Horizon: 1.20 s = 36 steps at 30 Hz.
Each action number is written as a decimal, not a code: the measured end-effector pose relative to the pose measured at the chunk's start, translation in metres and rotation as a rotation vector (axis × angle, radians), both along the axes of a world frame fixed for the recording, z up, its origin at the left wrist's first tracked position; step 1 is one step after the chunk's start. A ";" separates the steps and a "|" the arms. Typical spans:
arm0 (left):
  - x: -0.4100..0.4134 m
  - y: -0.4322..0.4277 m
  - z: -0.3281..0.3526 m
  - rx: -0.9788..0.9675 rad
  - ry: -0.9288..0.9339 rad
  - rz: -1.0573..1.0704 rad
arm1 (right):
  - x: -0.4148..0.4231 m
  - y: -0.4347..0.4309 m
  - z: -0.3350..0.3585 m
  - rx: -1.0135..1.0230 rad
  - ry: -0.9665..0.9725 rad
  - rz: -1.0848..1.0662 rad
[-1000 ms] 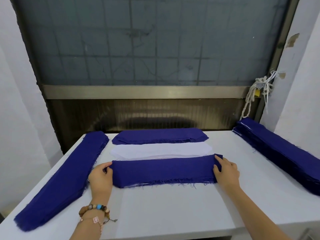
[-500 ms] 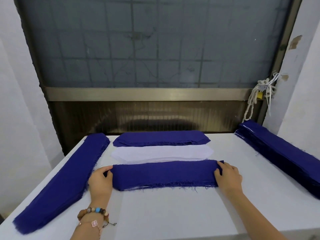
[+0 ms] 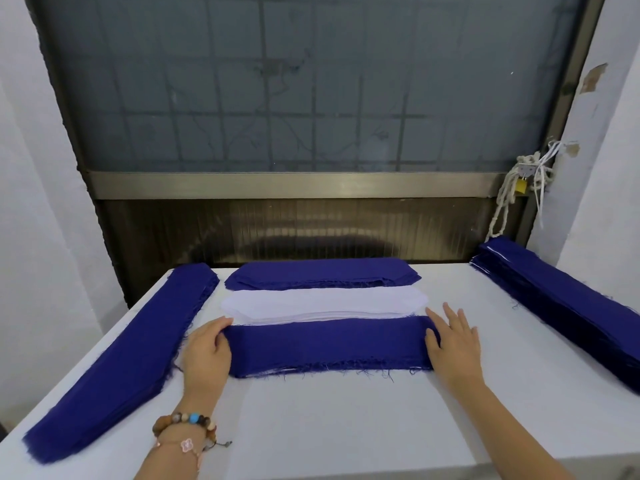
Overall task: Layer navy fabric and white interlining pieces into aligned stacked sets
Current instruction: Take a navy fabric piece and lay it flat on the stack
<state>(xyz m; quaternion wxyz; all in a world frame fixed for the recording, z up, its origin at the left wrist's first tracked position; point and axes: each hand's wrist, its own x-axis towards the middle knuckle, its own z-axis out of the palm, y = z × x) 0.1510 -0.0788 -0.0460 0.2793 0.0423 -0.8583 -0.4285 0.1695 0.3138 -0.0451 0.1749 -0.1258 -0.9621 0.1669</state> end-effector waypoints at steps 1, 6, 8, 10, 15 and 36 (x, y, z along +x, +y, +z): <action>0.001 0.002 0.000 -0.048 0.013 -0.058 | 0.000 0.000 0.000 -0.005 0.004 0.063; -0.002 0.006 -0.003 -0.340 -0.220 -0.160 | 0.002 -0.004 -0.002 -0.008 -0.056 0.226; -0.004 0.005 -0.005 -0.378 -0.280 -0.167 | 0.003 -0.004 -0.003 -0.020 -0.056 0.220; -0.006 0.004 -0.005 -0.376 -0.280 -0.174 | 0.004 -0.005 -0.003 -0.005 -0.051 0.202; -0.007 0.003 -0.001 -0.365 -0.284 -0.203 | 0.004 -0.008 -0.004 0.044 -0.033 0.168; -0.076 0.075 0.046 -0.469 -0.092 -0.196 | -0.079 -0.061 0.032 0.196 0.108 0.305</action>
